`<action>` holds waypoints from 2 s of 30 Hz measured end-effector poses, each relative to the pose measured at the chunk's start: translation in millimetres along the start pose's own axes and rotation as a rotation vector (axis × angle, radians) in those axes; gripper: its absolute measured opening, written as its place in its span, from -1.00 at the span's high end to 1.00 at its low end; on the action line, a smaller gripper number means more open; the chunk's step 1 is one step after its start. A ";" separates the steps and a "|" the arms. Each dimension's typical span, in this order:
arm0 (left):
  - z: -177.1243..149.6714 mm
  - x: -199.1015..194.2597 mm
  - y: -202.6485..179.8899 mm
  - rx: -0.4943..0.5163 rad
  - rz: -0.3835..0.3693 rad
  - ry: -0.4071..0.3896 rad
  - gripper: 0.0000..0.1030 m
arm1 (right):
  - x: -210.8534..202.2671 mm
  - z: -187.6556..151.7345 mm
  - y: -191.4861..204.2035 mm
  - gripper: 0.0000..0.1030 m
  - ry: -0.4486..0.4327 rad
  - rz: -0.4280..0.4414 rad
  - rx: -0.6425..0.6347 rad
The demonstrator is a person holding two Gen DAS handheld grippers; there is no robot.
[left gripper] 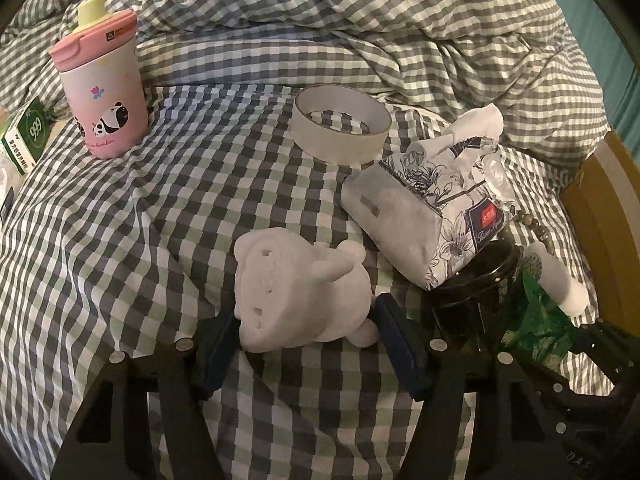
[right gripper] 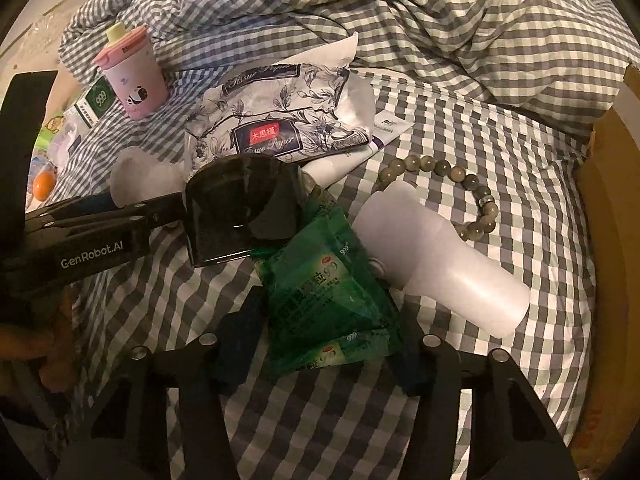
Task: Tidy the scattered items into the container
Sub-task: 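Grasp the white plush toy with the left gripper while the right gripper grasps the green snack bag, then carry the plush toy with the left gripper while the right gripper carries the green bag over the box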
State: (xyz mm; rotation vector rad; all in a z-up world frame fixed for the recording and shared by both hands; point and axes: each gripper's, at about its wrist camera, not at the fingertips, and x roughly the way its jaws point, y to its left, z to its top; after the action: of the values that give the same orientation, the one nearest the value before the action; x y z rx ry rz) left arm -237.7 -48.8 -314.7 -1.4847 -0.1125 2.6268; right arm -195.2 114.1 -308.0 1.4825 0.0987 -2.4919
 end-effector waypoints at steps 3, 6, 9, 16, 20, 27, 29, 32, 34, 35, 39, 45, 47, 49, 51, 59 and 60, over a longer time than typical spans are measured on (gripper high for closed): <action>1.6 -5.0 1.0 -0.008 -0.003 -0.006 -0.21 | -2.1 0.3 -0.8 0.05 -0.004 0.010 0.001; 4.5 -10.2 1.2 -0.007 -0.006 -0.009 -0.17 | -5.2 0.3 -1.4 0.12 -0.009 0.022 0.003; 4.6 -13.1 0.1 -0.003 -0.005 -0.009 -0.17 | -7.6 0.1 -1.2 0.19 -0.012 0.044 0.000; 4.7 -27.8 0.7 -0.007 -0.007 -0.035 -0.17 | -17.9 0.6 -1.6 0.29 -0.031 0.047 -0.003; 5.6 -39.3 0.8 -0.008 -0.003 -0.052 -0.17 | -28.1 0.8 -1.0 0.32 -0.050 0.049 -0.003; 9.0 -70.2 -4.7 -0.005 -0.002 -0.095 -0.17 | -56.2 1.0 -0.4 0.33 -0.098 0.050 -0.004; 10.1 -81.1 -7.9 -0.003 -0.005 -0.111 -0.17 | -64.3 1.5 0.0 0.33 -0.111 0.048 -0.004; 11.4 -96.3 -12.3 0.006 -0.007 -0.133 -0.17 | -79.6 1.0 0.3 0.34 -0.135 0.043 -0.004; 11.9 -108.4 -16.2 0.013 -0.008 -0.150 -0.17 | -91.3 0.5 0.6 0.34 -0.152 0.040 -0.004; 12.0 -113.4 -18.7 0.016 -0.007 -0.158 -0.17 | -98.2 -0.1 0.8 0.34 -0.162 0.039 -0.004; 12.0 -138.2 -29.4 0.026 -0.009 -0.196 -0.17 | -122.1 -2.1 -0.9 0.34 -0.199 0.035 -0.006; 7.9 -171.0 -47.5 0.048 -0.020 -0.238 -0.17 | -160.6 -10.4 -3.9 0.34 -0.258 0.021 0.000; 5.3 -182.2 -54.6 0.063 -0.025 -0.254 -0.17 | -174.4 -13.7 -5.2 0.34 -0.280 0.014 0.005; 1.3 -192.9 -62.5 0.079 -0.023 -0.269 -0.17 | -186.6 -17.4 -6.2 0.34 -0.297 0.008 0.009; -2.3 -201.4 -68.2 0.084 -0.030 -0.278 -0.17 | -197.6 -21.3 -7.7 0.34 -0.314 0.004 0.012; -11.8 -234.0 -86.2 0.099 -0.044 -0.324 -0.17 | -235.2 -32.5 -11.3 0.34 -0.370 -0.010 0.016; -12.3 -239.0 -89.1 0.103 -0.047 -0.331 -0.17 | -241.4 -34.4 -11.9 0.34 -0.381 -0.013 0.017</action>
State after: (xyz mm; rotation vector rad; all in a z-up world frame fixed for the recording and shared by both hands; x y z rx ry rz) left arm -99.0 5.4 -107.3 -0.9946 -0.0407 2.7695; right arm -58.3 172.8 -114.6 0.9894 0.0197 -2.7388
